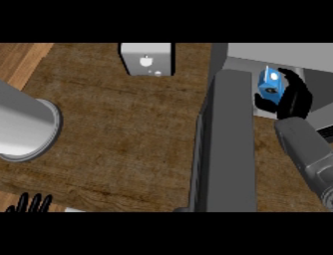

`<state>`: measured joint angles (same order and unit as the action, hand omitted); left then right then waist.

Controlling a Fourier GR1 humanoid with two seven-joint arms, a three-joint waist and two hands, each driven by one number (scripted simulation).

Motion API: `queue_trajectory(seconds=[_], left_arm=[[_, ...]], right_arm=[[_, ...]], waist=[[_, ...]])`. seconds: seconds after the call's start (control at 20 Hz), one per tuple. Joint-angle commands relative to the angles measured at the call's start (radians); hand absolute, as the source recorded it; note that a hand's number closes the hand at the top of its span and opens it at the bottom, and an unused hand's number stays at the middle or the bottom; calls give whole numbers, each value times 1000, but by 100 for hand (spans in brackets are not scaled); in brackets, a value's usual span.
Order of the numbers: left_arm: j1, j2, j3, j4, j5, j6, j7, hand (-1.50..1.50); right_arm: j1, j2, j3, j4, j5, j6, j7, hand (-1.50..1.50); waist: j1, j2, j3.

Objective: Pick up the milk, place it into the microwave and close the microwave

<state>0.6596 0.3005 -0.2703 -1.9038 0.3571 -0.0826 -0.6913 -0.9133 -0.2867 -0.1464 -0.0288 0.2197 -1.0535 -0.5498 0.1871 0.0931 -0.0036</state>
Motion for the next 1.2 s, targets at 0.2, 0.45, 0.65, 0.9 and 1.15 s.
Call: queue_trajectory(seconds=[0.2,0.45,0.65,0.9,1.15], left_arm=[[-18,-15,-13,26,-4,5,9,-150],[-34,-16,-7,12,-12,11,7,-150],[-38,1,19,24,-5,5,6,-150],[-32,-13,7,25,-10,15,8,-150],[-5,6,30,18,17,-13,-7,-150]], right_arm=[[-87,84,112,5,111,112,-29,-150],[-98,116,119,9,118,181,-45,-150],[-123,156,118,9,116,240,-41,-150],[-108,181,53,-48,49,338,-95,-150],[-51,194,-9,-87,-16,447,-190,-150]], waist=[[18,-17,11],[15,-13,13],[3,-22,11],[-25,-26,14],[-53,-38,12]])
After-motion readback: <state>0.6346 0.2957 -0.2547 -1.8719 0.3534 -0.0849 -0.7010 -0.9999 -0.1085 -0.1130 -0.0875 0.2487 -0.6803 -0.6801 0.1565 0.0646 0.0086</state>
